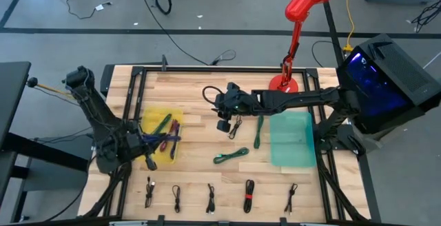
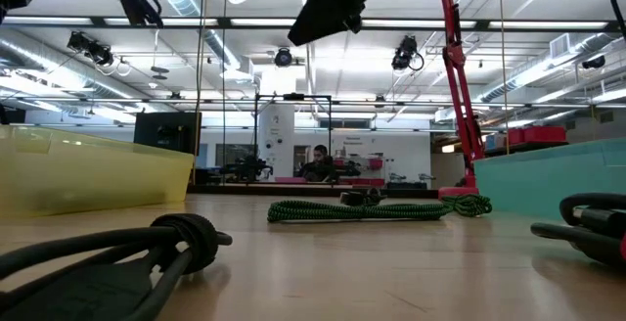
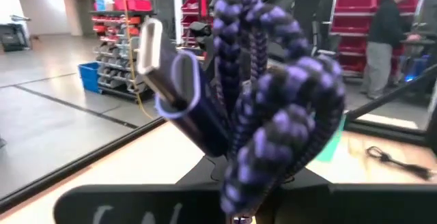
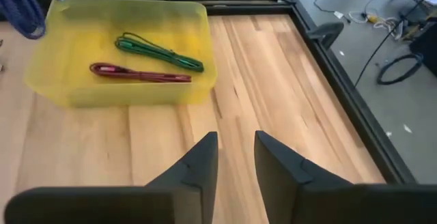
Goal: Pick & Place USB Port
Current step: Put the black and blue charger cable into the yellow bin
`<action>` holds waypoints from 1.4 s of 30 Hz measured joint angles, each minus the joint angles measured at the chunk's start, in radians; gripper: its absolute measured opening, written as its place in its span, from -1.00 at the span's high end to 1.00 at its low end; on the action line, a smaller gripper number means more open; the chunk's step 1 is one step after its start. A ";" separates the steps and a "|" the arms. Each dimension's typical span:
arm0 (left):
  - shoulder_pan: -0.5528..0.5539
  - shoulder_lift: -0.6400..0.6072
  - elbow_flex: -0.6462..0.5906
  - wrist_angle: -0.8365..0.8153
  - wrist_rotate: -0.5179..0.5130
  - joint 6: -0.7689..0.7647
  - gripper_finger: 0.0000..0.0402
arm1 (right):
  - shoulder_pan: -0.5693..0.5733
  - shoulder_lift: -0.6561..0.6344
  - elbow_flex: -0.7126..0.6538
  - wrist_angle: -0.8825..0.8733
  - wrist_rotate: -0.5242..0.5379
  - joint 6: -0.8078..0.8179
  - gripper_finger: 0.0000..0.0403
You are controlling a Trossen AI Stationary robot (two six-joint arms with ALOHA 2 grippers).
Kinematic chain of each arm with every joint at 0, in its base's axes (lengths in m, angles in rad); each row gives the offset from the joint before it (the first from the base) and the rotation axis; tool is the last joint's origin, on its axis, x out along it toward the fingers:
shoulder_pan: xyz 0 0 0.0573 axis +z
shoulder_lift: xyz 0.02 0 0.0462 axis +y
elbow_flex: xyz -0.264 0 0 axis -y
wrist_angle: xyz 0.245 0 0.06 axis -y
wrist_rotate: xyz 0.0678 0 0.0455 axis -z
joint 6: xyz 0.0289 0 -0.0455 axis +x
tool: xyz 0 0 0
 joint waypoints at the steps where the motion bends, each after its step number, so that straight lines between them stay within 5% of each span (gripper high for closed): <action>1: 0.019 0.000 0.000 -0.016 0.013 -0.015 0.91 | -0.001 0.000 -0.005 0.006 0.000 0.001 0.54; 6: 0.212 -0.001 0.000 -0.157 0.150 -0.121 0.91 | -0.001 0.000 -0.019 0.093 -0.001 0.000 0.56; 12: 0.447 -0.038 0.000 -0.642 0.457 -0.562 0.91 | 0.000 0.000 -0.020 0.090 -0.065 0.018 0.57; 16: 0.477 -0.106 0.005 -0.929 0.487 -0.787 0.91 | 0.000 0.000 -0.021 0.055 -0.071 0.024 0.57; 22: 0.465 -0.257 0.054 -1.294 0.777 -1.048 0.91 | 0.000 0.000 -0.021 0.033 -0.070 0.024 0.57; 28: 0.464 -0.341 0.081 -1.335 1.129 -0.992 0.91 | -0.001 0.000 -0.021 0.043 -0.036 0.007 0.57; 42: 0.652 -0.255 0.087 -1.344 1.351 -0.767 0.91 | 0.000 0.001 -0.021 0.071 -0.071 0.045 0.57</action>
